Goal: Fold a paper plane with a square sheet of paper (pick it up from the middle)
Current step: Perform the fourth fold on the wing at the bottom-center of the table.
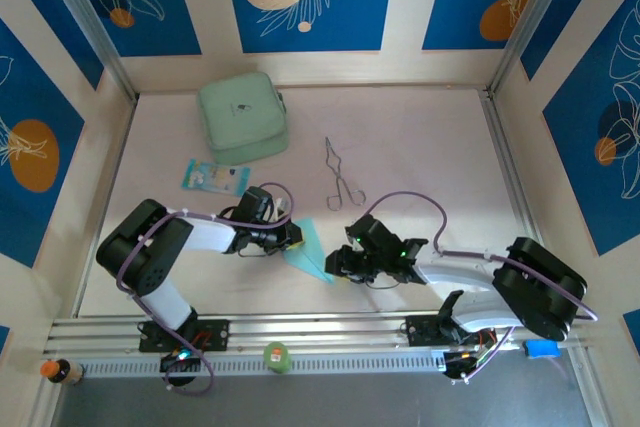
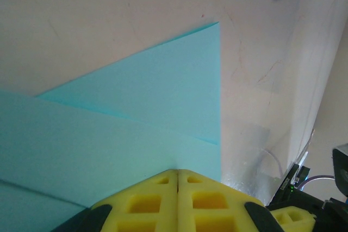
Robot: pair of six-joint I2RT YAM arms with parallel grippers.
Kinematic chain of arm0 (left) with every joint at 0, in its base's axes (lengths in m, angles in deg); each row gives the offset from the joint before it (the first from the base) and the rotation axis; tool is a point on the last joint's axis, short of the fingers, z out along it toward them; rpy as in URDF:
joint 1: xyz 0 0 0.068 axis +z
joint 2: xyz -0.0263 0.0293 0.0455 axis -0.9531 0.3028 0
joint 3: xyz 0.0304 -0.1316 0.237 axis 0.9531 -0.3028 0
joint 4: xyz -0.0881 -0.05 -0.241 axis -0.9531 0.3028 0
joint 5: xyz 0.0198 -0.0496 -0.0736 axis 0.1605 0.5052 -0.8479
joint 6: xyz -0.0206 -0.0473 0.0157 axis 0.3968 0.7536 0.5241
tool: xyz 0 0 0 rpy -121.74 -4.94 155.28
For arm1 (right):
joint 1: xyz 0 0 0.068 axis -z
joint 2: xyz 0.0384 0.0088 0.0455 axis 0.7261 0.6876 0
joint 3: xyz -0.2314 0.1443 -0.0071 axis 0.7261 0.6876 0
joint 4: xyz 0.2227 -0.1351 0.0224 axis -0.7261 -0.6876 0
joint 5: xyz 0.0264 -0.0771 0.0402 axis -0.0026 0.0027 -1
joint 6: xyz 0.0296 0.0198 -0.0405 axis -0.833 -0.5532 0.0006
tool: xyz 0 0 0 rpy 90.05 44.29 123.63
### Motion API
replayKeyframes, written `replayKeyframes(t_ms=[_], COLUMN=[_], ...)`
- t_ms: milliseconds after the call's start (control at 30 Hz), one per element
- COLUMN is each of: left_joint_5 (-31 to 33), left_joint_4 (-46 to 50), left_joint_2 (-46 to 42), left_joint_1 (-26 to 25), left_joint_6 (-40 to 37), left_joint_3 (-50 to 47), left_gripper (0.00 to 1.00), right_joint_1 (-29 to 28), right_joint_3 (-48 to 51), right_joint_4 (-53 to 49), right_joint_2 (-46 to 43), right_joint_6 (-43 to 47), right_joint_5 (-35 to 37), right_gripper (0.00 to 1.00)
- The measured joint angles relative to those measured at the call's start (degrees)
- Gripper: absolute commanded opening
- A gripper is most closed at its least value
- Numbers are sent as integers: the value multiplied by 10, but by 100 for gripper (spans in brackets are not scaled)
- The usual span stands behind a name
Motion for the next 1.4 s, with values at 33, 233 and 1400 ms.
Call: replayKeyframes(t_ms=[33,233,1400], left_joint_5=[0,0,-1], left_joint_4=[0,0,-86], left_joint_2=[0,0,0], left_joint_1=[0,0,0], left_joint_6=[0,0,28], left_joint_3=[0,0,-38], left_gripper=[0,0,0], right_joint_1=[0,-1,-30], right_joint_3=[0,1,-4], right_joint_4=[0,-4,-56], right_joint_2=[-4,-16,-3], right_joint_6=[-3,-7,-52], right_joint_5=[0,-2,27], right_gripper=[35,36,39])
